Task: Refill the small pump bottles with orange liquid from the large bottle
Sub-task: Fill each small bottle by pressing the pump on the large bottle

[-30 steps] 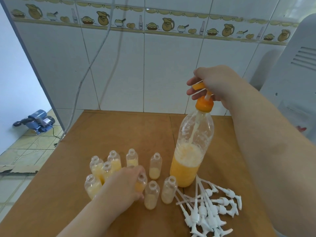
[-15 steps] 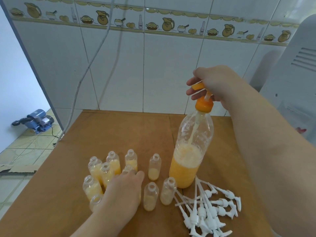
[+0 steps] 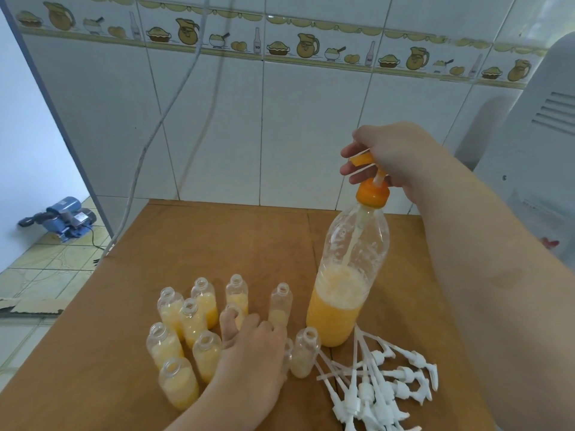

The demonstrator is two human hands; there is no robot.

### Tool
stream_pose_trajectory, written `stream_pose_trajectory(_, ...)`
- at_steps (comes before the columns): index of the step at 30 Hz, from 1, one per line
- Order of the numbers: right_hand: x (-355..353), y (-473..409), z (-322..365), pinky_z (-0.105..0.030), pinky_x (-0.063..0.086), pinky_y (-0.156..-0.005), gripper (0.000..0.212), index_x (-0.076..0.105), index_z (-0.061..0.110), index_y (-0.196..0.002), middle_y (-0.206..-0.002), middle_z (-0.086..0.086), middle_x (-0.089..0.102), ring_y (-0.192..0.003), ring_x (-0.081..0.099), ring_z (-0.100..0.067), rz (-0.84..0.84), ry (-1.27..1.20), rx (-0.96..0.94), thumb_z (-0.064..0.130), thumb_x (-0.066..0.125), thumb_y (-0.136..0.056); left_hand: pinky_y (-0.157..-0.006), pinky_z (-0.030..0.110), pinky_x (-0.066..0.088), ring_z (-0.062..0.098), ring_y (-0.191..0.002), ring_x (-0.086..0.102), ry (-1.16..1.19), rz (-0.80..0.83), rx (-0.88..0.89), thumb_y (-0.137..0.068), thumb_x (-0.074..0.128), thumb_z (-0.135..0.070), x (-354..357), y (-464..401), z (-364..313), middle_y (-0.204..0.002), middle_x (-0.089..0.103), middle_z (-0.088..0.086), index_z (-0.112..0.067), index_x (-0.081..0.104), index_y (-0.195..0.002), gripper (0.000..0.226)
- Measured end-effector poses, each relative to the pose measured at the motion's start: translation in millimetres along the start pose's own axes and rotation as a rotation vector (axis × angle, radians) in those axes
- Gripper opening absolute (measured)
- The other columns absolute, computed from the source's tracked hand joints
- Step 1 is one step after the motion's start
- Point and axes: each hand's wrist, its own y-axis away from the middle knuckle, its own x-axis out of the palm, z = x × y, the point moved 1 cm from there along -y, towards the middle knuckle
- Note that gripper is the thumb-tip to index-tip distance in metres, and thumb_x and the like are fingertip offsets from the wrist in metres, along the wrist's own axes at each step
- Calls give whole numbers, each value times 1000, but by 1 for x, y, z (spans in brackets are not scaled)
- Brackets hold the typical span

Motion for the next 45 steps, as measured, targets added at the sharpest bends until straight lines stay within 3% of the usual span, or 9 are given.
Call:
stream_pose_trajectory(3,0,0,1,-23,42,-55,28,64,11,-102,-84,-4,67,-71,62,-16,0,-3,-2,26,40,-96,-104,43,12,20,-108,48,8,-49,71,-81,62,-35,0,1,-10,-104,59,-2,-21,53,-104,28)
stream_pose_trajectory(8,1,-2,1,-23,42,-57,28,64,11,-101,-82,-3,66,-70,61,-16,1,-2,6,26,40,-96,-69,35,29,14,-40,51,45,-138,138,-16,82,-26,18,4,-19,-40,46,-6,-23,52,-48,44)
stream_pose_trajectory(12,1,-1,1,-23,43,-59,27,63,11,-102,-83,-3,66,-71,61,-16,9,6,0,25,40,-96,-56,31,48,12,-49,55,181,-77,104,-28,85,-27,25,4,-23,-54,54,-7,-22,60,-64,45)
stream_pose_trajectory(16,1,-1,1,-23,44,-60,27,62,11,-104,-87,-4,66,-75,61,-17,14,18,-5,25,40,-97,-85,23,38,14,-104,50,275,-52,53,-86,49,-19,19,2,-22,-113,51,-2,-20,40,-117,32)
stream_pose_trajectory(20,1,-1,1,-23,44,-61,27,62,12,-103,-86,-3,66,-74,61,-17,9,16,-6,26,40,-97,-84,19,41,9,-100,52,392,-131,-5,-88,45,-22,23,1,-19,-107,45,-4,-20,35,-121,34)
stream_pose_trajectory(33,0,-1,2,-23,42,-55,27,63,11,-101,-85,-4,67,-69,60,-15,13,6,6,24,40,-96,-89,13,38,4,-109,50,378,-169,-37,-93,45,-31,32,8,-21,-120,45,-7,-21,27,-131,43)
stream_pose_trajectory(38,-2,0,1,-21,40,-51,27,63,10,-102,-82,-4,66,-66,60,-14,14,-5,7,23,40,-96,-72,3,37,-3,-79,46,410,-245,-64,-86,47,-48,4,25,-9,-96,41,-18,-33,28,-120,42)
stream_pose_trajectory(42,-2,0,2,-22,40,-52,27,63,10,-102,-83,-4,66,-66,59,-14,16,-6,16,23,40,-96,-63,5,41,-5,-64,55,710,-515,-56,-58,73,-43,-30,38,11,-59,51,-8,-36,45,-84,38)
stream_pose_trajectory(45,0,0,4,-22,39,-52,27,63,10,-99,-86,-6,67,-66,60,-14,11,-1,12,23,39,-96,-56,16,49,7,-63,62,1119,-570,-105,-55,72,-55,-62,35,35,-75,67,-6,-29,62,-81,38)
